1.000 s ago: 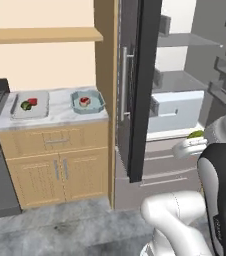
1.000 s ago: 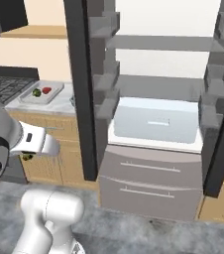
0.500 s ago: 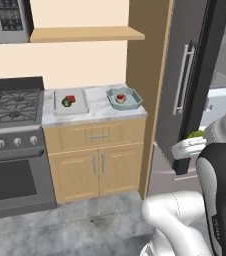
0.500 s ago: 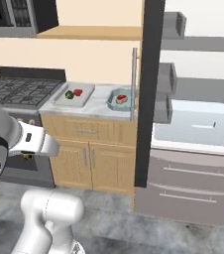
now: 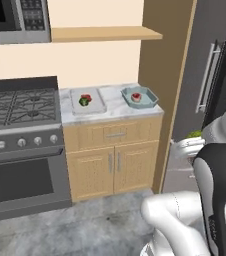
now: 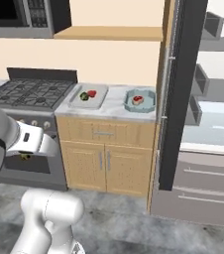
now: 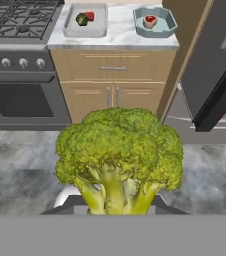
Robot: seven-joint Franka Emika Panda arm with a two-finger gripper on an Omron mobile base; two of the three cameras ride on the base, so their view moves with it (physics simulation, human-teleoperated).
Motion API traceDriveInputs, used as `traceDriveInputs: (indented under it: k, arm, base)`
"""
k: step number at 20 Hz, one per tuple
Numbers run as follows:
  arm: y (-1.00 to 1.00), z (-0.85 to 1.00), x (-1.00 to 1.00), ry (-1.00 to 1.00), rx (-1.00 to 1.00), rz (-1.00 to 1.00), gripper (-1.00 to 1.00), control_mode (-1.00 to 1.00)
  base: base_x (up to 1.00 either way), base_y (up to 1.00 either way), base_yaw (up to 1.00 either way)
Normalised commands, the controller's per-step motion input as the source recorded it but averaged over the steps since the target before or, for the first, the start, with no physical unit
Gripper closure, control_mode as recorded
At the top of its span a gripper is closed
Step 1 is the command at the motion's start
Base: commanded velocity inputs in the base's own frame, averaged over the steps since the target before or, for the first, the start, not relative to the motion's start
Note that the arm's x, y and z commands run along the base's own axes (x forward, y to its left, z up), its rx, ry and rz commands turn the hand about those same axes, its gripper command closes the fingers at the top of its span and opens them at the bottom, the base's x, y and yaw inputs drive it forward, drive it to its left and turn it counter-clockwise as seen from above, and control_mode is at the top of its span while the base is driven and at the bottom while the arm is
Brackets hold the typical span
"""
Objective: Place one broccoli and one steak in each tupperware on the nearby counter, to pack two identical lunches.
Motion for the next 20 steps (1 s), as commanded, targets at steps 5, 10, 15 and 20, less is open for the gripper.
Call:
traceDriveInputs:
  k: [5,10,15,20]
  arm:
    - [0.0,0.0,0.0,0.0,0.0,0.0,1.0,1.0]
    - [0.0,0.0,0.0,0.0,0.0,0.0,1.0,1.0]
    - [0.0,0.0,0.0,0.0,0.0,0.0,1.0,1.0]
    - [0.0,0.0,0.0,0.0,0.0,0.0,1.0,1.0]
  base:
    - [0.61,-0.08,-0.06]
    - [0.75,-0.03,-0.05]
    - [0.73,-0.06,-0.04]
    - [0.69,-0.19,-0.05]
